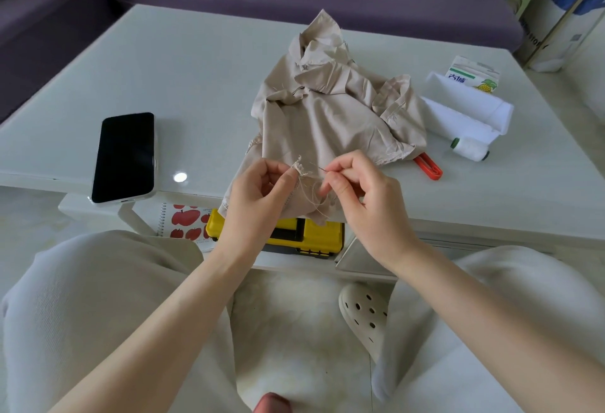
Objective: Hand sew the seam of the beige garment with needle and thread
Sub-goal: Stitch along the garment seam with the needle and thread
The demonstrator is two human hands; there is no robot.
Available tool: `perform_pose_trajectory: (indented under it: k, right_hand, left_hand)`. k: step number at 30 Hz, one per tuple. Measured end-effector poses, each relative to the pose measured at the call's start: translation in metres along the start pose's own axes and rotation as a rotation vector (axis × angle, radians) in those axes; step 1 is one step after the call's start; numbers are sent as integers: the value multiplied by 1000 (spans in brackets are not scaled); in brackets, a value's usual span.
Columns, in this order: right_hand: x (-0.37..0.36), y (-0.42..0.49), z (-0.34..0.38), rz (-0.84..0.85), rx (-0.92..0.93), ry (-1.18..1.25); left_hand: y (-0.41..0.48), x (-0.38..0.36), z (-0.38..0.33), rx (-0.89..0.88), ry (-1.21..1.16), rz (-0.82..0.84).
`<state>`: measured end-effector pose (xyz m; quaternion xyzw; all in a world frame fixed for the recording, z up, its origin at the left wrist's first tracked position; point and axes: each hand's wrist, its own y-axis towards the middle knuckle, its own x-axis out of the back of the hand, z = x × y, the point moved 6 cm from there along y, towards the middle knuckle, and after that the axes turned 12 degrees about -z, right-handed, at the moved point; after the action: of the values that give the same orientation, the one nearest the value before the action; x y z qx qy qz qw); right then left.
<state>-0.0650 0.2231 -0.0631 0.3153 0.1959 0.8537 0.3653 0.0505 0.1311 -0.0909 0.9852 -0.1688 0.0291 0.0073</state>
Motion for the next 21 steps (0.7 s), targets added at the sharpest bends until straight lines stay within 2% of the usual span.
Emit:
perform_pose_trajectory:
  k: [10, 21]
  right_hand:
    - [0, 1, -9, -21, -30, 75]
    - [-9, -5, -20, -5, -60, 36]
  left_hand:
    - [2, -1, 3, 8, 4, -36]
    - [3, -6, 7, 36, 18, -35]
